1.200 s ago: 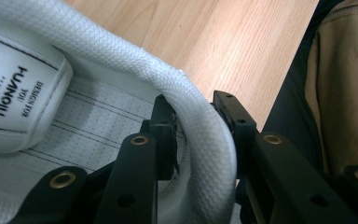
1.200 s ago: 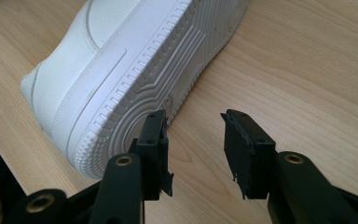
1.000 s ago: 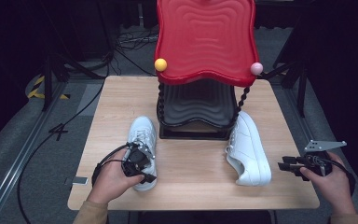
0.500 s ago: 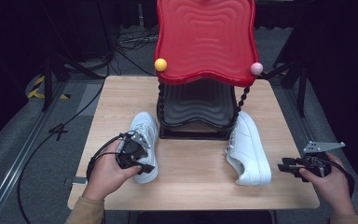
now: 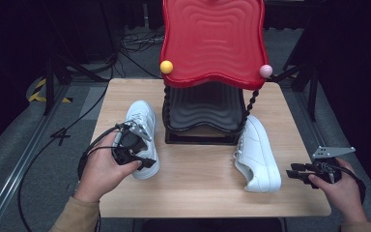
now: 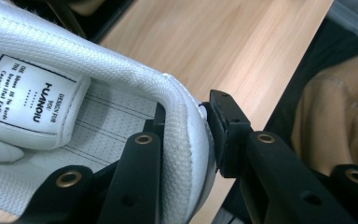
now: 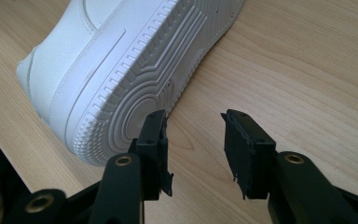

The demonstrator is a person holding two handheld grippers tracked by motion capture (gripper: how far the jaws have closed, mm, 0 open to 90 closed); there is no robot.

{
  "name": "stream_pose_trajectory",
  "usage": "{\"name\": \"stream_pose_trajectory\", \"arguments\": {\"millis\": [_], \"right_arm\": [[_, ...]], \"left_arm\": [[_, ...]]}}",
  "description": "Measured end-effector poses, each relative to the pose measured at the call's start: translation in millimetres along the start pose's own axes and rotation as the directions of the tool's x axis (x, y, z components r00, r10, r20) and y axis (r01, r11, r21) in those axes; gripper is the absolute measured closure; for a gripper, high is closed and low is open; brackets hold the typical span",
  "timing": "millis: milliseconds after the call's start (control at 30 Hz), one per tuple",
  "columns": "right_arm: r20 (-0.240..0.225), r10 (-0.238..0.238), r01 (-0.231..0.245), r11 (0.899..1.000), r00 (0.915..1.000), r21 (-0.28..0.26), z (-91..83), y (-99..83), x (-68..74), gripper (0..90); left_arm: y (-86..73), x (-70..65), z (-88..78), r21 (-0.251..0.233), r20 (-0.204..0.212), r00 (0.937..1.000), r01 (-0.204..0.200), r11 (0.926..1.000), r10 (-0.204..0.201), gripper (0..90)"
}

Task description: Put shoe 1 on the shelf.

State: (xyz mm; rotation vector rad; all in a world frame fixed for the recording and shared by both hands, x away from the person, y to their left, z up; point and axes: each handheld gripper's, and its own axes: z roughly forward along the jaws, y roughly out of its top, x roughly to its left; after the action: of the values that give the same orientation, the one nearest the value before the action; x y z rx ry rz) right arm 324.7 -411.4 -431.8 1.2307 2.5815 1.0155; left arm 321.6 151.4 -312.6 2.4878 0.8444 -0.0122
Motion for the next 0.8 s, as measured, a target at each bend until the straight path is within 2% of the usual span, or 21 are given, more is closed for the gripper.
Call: {"name": "stream_pose_trajectory", "arguments": {"millis": [100,300,633,800], "right_arm": [[0.001,-0.001,0.001,1.0,1.0,-0.002,-0.1,0.3,0.6,60.2],[0.0,-0.003,0.003,1.0,1.0,-0.003,-0.3,0.3,0.7,60.2],[0.001,-0.005,0.005,1.0,1.0,0.002,0.3,0.3,0.8,60.1],[0.001,-0.005,0.005,1.0,1.0,0.002,0.2,-0.3,0.0,60.2]], "left_arm": [[5.3,-2.5,-11.7,-0.023,-0.008,0.9997,0.023,0.9995,-0.023,74.3],[15.7,-2.9,-28.4,-0.018,-0.008,0.9994,0.033,0.9993,-0.033,74.1],[32.4,-2.1,-52.3,-0.023,-0.047,0.9988,0.01,0.9997,-0.011,74.1],[46.9,-3.3,-69.6,-0.016,-0.072,0.9973,-0.012,0.9998,0.011,74.1]]}}
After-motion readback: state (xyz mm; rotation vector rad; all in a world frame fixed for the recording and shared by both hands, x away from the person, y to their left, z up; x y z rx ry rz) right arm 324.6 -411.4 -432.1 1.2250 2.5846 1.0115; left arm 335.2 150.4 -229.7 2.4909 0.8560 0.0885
